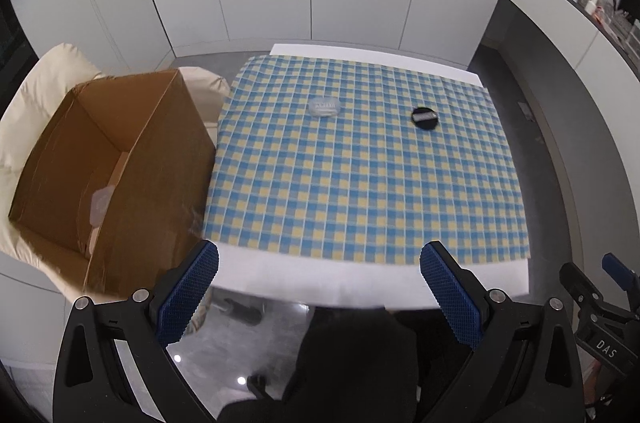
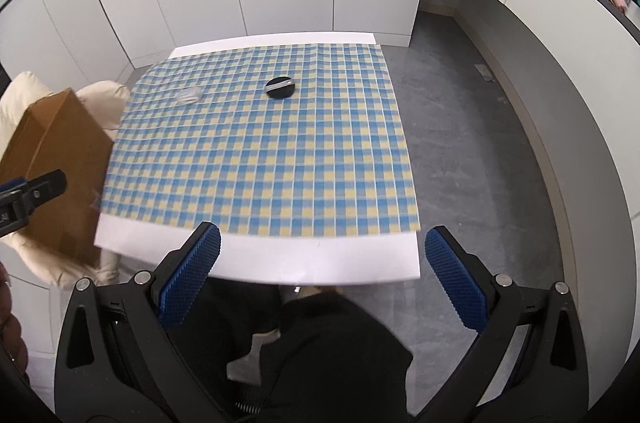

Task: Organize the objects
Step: 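Reach the left gripper toward the clear case while the right approaches the black compact, then grasp the clear case with the left gripper while the right grasps the black compact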

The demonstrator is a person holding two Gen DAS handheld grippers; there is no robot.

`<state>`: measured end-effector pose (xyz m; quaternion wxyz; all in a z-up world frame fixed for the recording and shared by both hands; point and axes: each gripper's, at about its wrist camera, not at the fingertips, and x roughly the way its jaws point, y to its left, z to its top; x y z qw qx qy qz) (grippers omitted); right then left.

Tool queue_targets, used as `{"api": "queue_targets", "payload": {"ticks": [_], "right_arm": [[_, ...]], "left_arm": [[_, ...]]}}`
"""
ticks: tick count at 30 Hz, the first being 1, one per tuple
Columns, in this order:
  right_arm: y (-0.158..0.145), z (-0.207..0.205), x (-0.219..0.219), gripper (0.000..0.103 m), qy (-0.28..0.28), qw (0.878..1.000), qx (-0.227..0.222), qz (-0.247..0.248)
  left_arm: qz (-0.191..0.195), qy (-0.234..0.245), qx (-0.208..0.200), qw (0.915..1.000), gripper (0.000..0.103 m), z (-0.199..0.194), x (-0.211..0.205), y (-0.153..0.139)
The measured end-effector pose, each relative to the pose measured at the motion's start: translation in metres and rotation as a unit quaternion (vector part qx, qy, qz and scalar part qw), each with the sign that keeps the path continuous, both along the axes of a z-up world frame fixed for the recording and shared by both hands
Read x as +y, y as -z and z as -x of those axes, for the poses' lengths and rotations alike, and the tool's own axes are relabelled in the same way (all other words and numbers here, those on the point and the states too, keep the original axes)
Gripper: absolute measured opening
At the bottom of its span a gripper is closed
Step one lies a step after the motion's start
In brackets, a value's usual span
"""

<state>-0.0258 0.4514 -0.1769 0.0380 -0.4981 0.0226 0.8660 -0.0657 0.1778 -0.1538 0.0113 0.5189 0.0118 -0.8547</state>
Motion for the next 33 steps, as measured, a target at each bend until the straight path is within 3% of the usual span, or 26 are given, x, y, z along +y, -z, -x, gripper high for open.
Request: {"api": "queue_targets", "payload": {"ticks": [11,21,33], "right_arm": [[0.035,0.083,0.005,0.103,0.000,1.000,-0.005,-0.002],[0.095,0.169,0.018,0.103,0.015,0.998,-0.024,0.053],[0.169,0.272,-0.010,0.103,-0.001,0.999,-0.021,0.045]], "left_arm": [[0.008,0.008,-0.003,0.9999,0.101,0.061,0.016,0.038],[-0.005,0.007,0.002,1.0000,0.101,0.136,0.031,0.077],[-0.005,-0.029,-0.055,0.9980,0.101,0.224,0.011,0.173]]}}
